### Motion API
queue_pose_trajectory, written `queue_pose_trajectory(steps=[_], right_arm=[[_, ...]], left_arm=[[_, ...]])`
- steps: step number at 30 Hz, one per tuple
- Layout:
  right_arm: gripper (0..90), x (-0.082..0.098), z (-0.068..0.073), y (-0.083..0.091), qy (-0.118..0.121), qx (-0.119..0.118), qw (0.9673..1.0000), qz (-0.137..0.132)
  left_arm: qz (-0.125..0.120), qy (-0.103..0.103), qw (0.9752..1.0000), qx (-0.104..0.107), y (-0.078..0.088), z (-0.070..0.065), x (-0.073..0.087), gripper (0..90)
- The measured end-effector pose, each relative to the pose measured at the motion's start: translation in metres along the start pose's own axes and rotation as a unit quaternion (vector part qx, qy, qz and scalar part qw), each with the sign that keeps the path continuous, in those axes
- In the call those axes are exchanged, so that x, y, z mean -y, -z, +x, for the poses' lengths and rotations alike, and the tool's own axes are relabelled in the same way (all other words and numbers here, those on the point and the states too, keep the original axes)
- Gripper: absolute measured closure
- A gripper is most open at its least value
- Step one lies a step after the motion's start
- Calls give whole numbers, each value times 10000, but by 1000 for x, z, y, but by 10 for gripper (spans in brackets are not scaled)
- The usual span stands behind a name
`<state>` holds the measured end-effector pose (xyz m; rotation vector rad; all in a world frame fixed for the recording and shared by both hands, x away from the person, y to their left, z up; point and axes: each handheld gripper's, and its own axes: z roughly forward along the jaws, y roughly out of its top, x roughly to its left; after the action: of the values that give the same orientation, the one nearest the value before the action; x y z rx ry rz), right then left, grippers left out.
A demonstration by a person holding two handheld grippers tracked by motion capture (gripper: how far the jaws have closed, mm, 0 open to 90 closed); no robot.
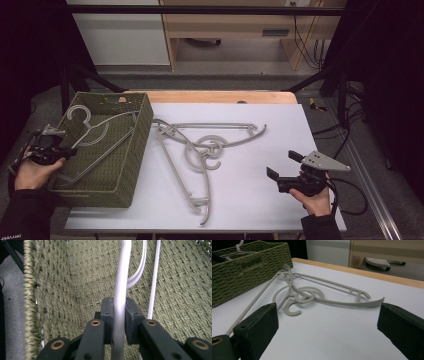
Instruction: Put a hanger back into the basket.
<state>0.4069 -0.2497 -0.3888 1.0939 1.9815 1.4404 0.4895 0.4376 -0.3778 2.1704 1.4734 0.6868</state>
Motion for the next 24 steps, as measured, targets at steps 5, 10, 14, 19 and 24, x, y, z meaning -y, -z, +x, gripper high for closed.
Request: queue_pose_trajectory(steps=[5,10,14,19,24], right_arm=[[39,0,1,-1,-40,8,10000,-4],[39,0,1,-2,-35,-5,10000,-8],[40,1,0,-2,-47,24,10000,-16],[40,1,0,-2,-34,21,10000,-8],[41,1,0,-1,-46,41,10000,-44]], left_arm=[[-162,86,9998,37,12,1,-1,723],[-547,185,9981,201,24,-5,1,667],[-1179,280,9912,541,36,-16,2,517],[-1800,357,9790,892,49,-34,1,395],[-2361,249,9632,1259,59,-60,-2,289]])
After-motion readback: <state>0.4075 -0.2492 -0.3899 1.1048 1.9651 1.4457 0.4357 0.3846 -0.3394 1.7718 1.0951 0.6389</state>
